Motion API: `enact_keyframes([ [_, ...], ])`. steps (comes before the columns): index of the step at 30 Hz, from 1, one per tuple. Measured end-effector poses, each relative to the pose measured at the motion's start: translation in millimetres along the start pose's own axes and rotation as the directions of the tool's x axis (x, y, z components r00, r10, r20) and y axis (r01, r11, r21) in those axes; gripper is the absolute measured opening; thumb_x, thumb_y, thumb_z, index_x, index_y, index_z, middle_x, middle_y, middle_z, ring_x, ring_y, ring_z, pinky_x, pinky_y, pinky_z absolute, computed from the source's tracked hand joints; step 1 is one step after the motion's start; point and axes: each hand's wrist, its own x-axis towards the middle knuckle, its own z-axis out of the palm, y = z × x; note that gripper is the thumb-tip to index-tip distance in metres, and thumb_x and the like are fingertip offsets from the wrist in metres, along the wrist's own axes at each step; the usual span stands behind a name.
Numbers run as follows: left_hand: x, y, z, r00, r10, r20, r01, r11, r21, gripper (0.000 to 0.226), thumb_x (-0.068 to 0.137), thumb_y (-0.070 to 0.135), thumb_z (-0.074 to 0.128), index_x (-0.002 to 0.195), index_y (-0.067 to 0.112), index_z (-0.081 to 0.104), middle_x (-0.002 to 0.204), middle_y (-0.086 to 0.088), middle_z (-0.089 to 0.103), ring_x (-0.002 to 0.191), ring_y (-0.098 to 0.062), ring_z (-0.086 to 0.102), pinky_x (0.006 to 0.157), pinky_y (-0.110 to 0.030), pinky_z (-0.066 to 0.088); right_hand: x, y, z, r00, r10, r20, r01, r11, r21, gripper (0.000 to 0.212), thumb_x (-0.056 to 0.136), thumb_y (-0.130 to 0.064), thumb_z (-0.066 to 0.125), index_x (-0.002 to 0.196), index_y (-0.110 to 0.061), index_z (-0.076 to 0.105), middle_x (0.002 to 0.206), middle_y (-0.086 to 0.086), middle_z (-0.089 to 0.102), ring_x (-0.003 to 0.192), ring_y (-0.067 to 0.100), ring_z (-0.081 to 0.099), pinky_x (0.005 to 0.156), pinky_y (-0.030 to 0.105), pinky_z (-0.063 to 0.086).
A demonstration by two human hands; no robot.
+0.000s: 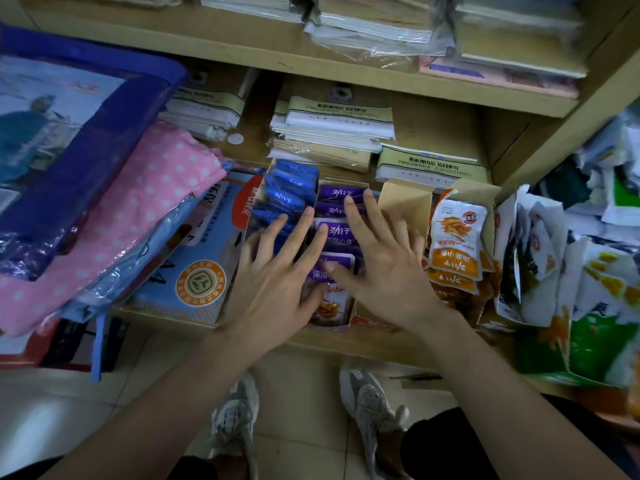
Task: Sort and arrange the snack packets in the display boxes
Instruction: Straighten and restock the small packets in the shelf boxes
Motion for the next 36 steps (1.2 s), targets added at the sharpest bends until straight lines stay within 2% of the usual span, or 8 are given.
enact_keyframes([
  [2, 2.9, 0.9, -2.6, 1.000, -0.021, 0.007, 0.021, 0.999, 0.034, 0.078, 0.088, 0.058, 0.053, 0.155, 0.022, 0.036, 0.167, -0.005, 0.023, 0.143, -0.037, 0.032, 0.103, -0.055, 0.033, -7.0, 6.0, -4.5, 0.997, 0.017, -0.076, -0.010, 0.996, 0.093, 0.086, 0.094, -0.063, 0.048, 0.161, -0.032, 0.004, 0.167, -0.003, 0.017, 0.148, 0.026, 0.021, 0.116, 0.055, 0.020],
  [5, 5.4, 1.1, -4.6, 0.999, -0.044, -0.014, 0.044, 0.999, -0.005, 0.075, 0.082, 0.057, 0.063, 0.148, 0.026, 0.047, 0.158, -0.006, 0.038, 0.132, -0.036, 0.039, 0.096, -0.053, 0.038, -7.7, 15.6, -9.7, 0.955, 0.040, -0.294, 0.031, 0.972, 0.233, 0.053, 0.099, -0.045, 0.046, 0.145, -0.021, 0.049, 0.139, 0.002, 0.059, 0.130, 0.020, 0.050, 0.106, 0.049, 0.044],
  [11, 2.3, 2.0, -3.6, 0.993, -0.074, -0.095, 0.065, 0.993, -0.100, 0.066, 0.075, 0.048, 0.079, 0.133, 0.024, 0.061, 0.135, -0.009, 0.048, 0.117, -0.033, 0.042, 0.089, -0.049, 0.039, 38.0, 30.3, -27.0, 0.960, -0.118, -0.253, 0.186, 0.946, 0.267, 0.022, 0.091, -0.008, 0.070, 0.113, -0.010, 0.074, 0.107, 0.004, 0.069, 0.092, 0.008, 0.062, 0.078, 0.024, 0.057],
  [17, 4.0, 0.7, -3.6, 0.993, 0.084, -0.079, -0.093, 0.989, -0.118, 0.059, 0.084, 0.039, 0.072, 0.135, 0.015, 0.058, 0.163, -0.004, 0.031, 0.136, -0.032, 0.039, 0.103, -0.048, 0.038, 60.4, 37.2, -36.6, 0.953, -0.266, -0.148, 0.291, 0.937, 0.192, 0.006, 0.088, -0.015, 0.076, 0.094, -0.013, 0.075, 0.094, 0.000, 0.069, 0.088, 0.013, 0.064, 0.075, 0.032, 0.057],
  [23, 1.9, 0.7, -2.4, 0.982, 0.102, -0.160, -0.132, 0.973, -0.190, 0.051, 0.084, 0.028, 0.078, 0.128, 0.006, 0.065, 0.145, -0.010, 0.052, 0.126, -0.031, 0.052, 0.096, -0.048, 0.051, 68.0, 41.7, -38.2, 0.965, -0.206, -0.165, 0.243, 0.937, 0.252, 0.001, 0.090, -0.013, 0.074, 0.091, -0.014, 0.075, 0.083, -0.004, 0.073, 0.079, 0.007, 0.067, 0.075, 0.033, 0.059],
  [29, -1.0, 2.4, -3.1, 0.973, 0.085, -0.213, -0.124, 0.977, -0.176, 0.049, 0.081, 0.030, 0.079, 0.122, 0.007, 0.067, 0.137, -0.008, 0.056, 0.115, -0.032, 0.056, 0.087, -0.048, 0.053, 58.6, 42.9, -35.0, 0.942, -0.319, -0.107, 0.334, 0.924, 0.186, 0.037, 0.083, -0.015, 0.081, 0.117, -0.017, 0.069, 0.107, -0.003, 0.068, 0.083, 0.010, 0.065, 0.074, 0.029, 0.059],
  [33, 0.7, 3.8, -4.7, 0.984, 0.056, -0.172, -0.108, 0.944, -0.312, 0.052, 0.077, 0.023, 0.084, 0.122, 0.008, 0.064, 0.135, -0.005, 0.050, 0.111, -0.026, 0.056, 0.077, -0.041, 0.059, 56.8, 41.6, -31.0, 0.936, -0.340, -0.088, 0.351, 0.915, 0.201, 0.019, 0.087, -0.021, 0.076, 0.105, -0.015, 0.076, 0.100, -0.001, 0.074, 0.088, 0.005, 0.063, 0.078, 0.031, 0.059],
  [36, 0.0, 2.9, -4.1, 0.986, 0.048, -0.161, -0.108, 0.915, -0.388, 0.051, 0.076, 0.019, 0.086, 0.121, 0.008, 0.064, 0.130, -0.004, 0.047, 0.112, -0.024, 0.059, 0.076, -0.041, 0.061, 60.7, 40.5, -30.0, 0.979, -0.183, -0.091, 0.203, 0.919, 0.339, 0.012, 0.092, -0.021, 0.071, 0.100, -0.013, 0.075, 0.093, -0.006, 0.071, 0.090, 0.005, 0.066, 0.073, 0.023, 0.058],
])
